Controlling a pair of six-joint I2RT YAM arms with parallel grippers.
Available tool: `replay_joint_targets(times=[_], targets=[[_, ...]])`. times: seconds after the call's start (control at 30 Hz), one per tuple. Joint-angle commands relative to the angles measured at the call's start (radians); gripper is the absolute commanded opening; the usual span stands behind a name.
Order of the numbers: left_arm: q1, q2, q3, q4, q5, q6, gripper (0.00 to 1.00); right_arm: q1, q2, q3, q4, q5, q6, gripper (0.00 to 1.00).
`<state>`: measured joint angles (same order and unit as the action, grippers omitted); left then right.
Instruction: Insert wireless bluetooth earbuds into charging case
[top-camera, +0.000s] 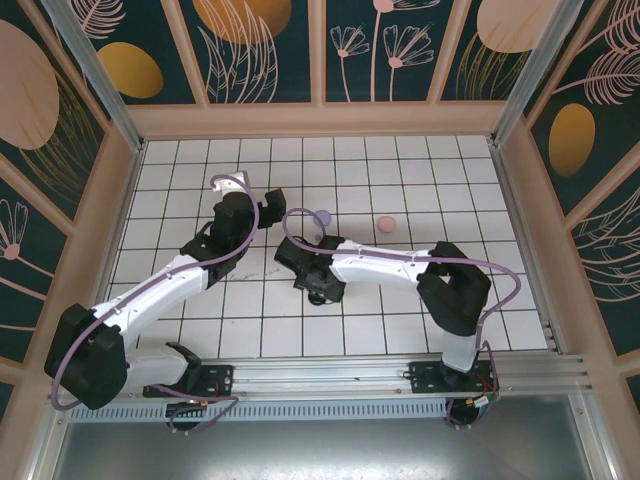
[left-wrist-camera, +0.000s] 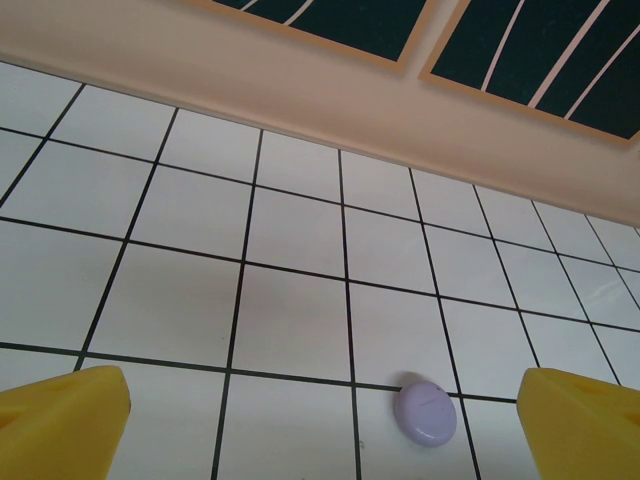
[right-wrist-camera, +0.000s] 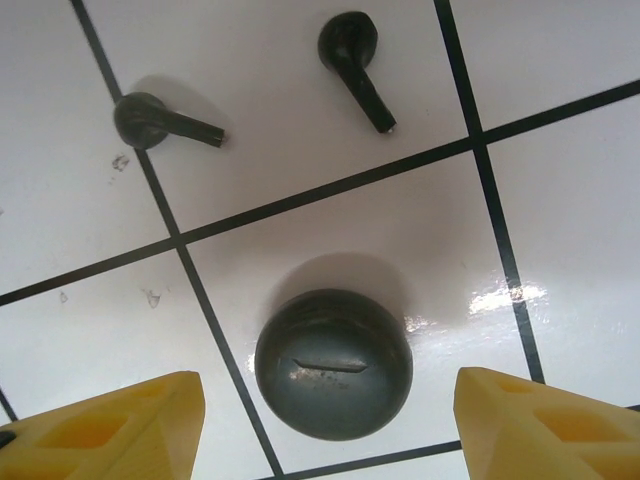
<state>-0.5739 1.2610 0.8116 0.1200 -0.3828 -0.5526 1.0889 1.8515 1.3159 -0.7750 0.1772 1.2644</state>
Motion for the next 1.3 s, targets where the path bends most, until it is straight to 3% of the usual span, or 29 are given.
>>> replay_joint_targets(times=[0.0, 0.8, 1.0, 1.27], targets=[[0.007, 0.001, 0.033, 0.021, -0.014, 0.020, 0.99, 0.001, 0.036, 0.022, -0.014, -0.024, 0.044, 0.67], [0.006, -0.032, 0.005, 0.049, -0.011, 0.034, 0.99, -0.006, 0.121, -0.008, 0.043, -0.036, 0.002, 0.61], [0.007, -0.062, -0.025, 0.081, 0.019, 0.025, 0.99, -0.011, 0.122, -0.020, 0.054, -0.027, -0.014, 0.55], [0.006, -0.074, -0.047, 0.090, 0.105, 0.000, 0.99, -0.009, 0.091, -0.055, 0.106, -0.027, -0.059, 0.40]])
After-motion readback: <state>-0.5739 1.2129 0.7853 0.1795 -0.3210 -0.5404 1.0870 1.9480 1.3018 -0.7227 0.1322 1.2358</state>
